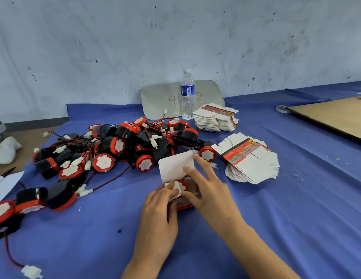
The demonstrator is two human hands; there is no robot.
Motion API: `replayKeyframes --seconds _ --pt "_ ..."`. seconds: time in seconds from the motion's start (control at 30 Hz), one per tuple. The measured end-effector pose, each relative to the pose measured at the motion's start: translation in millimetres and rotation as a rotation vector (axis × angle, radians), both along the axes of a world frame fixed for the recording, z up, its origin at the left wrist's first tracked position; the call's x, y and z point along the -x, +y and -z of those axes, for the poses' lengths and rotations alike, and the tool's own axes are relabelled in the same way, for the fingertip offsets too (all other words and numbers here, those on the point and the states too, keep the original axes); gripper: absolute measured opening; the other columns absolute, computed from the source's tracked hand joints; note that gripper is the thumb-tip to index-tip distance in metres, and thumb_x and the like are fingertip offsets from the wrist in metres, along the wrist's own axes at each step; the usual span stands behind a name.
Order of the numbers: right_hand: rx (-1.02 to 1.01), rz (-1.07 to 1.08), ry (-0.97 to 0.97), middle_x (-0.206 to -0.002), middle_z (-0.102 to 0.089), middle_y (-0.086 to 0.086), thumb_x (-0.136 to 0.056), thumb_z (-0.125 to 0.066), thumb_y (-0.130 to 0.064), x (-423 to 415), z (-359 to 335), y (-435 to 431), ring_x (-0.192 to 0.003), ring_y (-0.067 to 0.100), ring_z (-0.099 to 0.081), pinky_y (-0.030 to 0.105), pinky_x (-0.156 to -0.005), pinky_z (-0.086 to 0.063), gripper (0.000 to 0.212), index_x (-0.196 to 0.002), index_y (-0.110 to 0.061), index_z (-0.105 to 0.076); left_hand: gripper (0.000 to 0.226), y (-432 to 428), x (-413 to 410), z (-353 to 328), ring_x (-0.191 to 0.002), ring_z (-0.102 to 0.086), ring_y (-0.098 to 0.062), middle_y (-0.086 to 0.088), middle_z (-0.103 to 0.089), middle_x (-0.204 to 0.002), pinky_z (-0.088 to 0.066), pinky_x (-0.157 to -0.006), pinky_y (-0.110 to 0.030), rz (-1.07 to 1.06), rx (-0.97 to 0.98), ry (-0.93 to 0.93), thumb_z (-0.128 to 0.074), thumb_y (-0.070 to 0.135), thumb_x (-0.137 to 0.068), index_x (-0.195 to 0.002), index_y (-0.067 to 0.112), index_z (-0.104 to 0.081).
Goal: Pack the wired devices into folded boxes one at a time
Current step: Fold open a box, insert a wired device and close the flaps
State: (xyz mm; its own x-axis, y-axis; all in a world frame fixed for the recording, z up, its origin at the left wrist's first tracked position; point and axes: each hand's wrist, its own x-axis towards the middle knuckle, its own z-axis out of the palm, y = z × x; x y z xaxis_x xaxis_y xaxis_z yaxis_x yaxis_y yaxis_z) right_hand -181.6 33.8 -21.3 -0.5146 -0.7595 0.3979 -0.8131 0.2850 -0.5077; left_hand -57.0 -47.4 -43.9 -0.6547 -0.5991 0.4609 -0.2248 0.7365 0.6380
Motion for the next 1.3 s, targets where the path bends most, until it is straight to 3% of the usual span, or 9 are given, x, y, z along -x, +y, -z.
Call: replayKeyframes --seconds 0.07,0.23,0.53,0.7,0.8,0.93,1.03,1.17,1.3 --pt "0.015 0.018 -0.041 -0.146 -0.034 -0.018 -0.089 -0.066 -0.036 -1 -1 0 -0.104 0.008 -0.054 0.029 -0.08 -0.047 0.054 -0.137 -0.031 -0.041 0.033 -1 0 0 -0.114 -0.036 0.015 0.03 -0.049 -0.115 -0.024 -0.094 0.003 -0.005 0.003 -0.005 -0.062 0.001 -0.09 -0.114 0.023 -0.066" --pt "0.072 -0.045 -0.232 -0.115 -0.062 -0.02 -0.083 -0.07 -0.044 1 4 0 -0.106 -0.004 -0.056 0.016 -0.09 -0.045 0.034 -0.109 -0.023 -0.073 0.039 -1 0 0 -0.122 -0.042 -0.002 0.018 -0.053 -0.123 -0.022 -0.097 0.003 -0.013 0.015 -0.016 -0.061 -0.004 -0.089 -0.123 0.016 -0.065" --pt "0.144 -0.033 -0.31 -0.102 -0.049 -0.022 -0.086 -0.07 -0.014 7 3 -1 -0.09 0.004 -0.059 0.032 -0.083 -0.053 0.01 -0.091 -0.022 -0.069 0.058 -1 0 2 -0.138 -0.033 -0.007 0.018 -0.044 -0.138 -0.016 -0.105 0.0 0.023 0.045 -0.026 -0.051 -0.007 -0.093 -0.13 0.037 -0.052" --pt "0.226 -0.119 -0.413 -0.12 -0.041 -0.019 -0.078 -0.074 -0.028 2 1 0 -0.095 0.0 -0.054 0.014 -0.079 -0.046 0.055 -0.117 -0.045 -0.039 0.041 -4 0 -2 -0.137 -0.023 0.008 0.043 -0.034 -0.13 -0.017 -0.102 0.003 0.084 -0.014 0.004 -0.068 0.019 -0.089 -0.111 0.051 -0.057" --pt "0.436 -0.099 -0.597 -0.093 -0.061 -0.012 -0.072 -0.059 -0.057 -3 -5 -1 -0.094 0.008 -0.057 0.016 -0.079 -0.042 0.04 -0.094 -0.024 -0.063 0.03 -3 -1 -3 -0.133 -0.03 0.016 0.047 -0.046 -0.122 -0.029 -0.097 -0.001 0.22 -0.093 0.02 -0.077 0.025 -0.081 -0.097 0.048 -0.065" --pt "0.519 -0.192 -0.653 -0.074 -0.062 0.011 -0.086 -0.064 -0.032 0 -12 3 -0.069 0.014 -0.057 0.033 -0.07 -0.046 0.034 -0.078 0.001 -0.064 0.026 1 0 -3 -0.131 -0.034 0.015 0.038 -0.05 -0.13 -0.03 -0.095 -0.002 0.346 -0.132 0.015 -0.076 0.044 -0.07 -0.094 0.04 -0.066" --pt "0.406 -0.214 -0.561 -0.083 -0.073 -0.003 -0.092 -0.063 -0.011 3 -11 5 -0.076 0.008 -0.067 0.022 -0.071 -0.051 0.015 -0.088 -0.017 -0.075 0.029 1 2 -1 -0.13 -0.035 0.013 0.037 -0.045 -0.133 -0.032 -0.1 -0.007 0.33 -0.093 0.011 -0.08 0.035 -0.073 -0.1 0.033 -0.068" --pt "0.244 -0.148 -0.485 -0.101 -0.075 -0.008 -0.091 -0.066 -0.018 7 -4 1 -0.091 -0.003 -0.067 0.017 -0.083 -0.051 0.021 -0.11 -0.023 -0.074 0.016 0 3 3 -0.119 -0.049 0.007 0.022 -0.056 -0.125 -0.036 -0.095 -0.008 0.206 -0.069 0.083 -0.08 0.017 -0.077 -0.089 0.024 -0.071" --pt "0.203 -0.253 -0.451 -0.102 -0.067 -0.032 -0.091 -0.066 -0.023 7 -3 3 -0.103 -0.009 -0.062 0.019 -0.093 -0.048 0.024 -0.104 -0.043 -0.069 0.024 -1 3 1 -0.098 -0.058 0.003 0.016 -0.058 -0.106 -0.039 -0.079 -0.004 0.076 -0.086 0.172 -0.08 0.007 -0.075 -0.078 0.028 -0.069"
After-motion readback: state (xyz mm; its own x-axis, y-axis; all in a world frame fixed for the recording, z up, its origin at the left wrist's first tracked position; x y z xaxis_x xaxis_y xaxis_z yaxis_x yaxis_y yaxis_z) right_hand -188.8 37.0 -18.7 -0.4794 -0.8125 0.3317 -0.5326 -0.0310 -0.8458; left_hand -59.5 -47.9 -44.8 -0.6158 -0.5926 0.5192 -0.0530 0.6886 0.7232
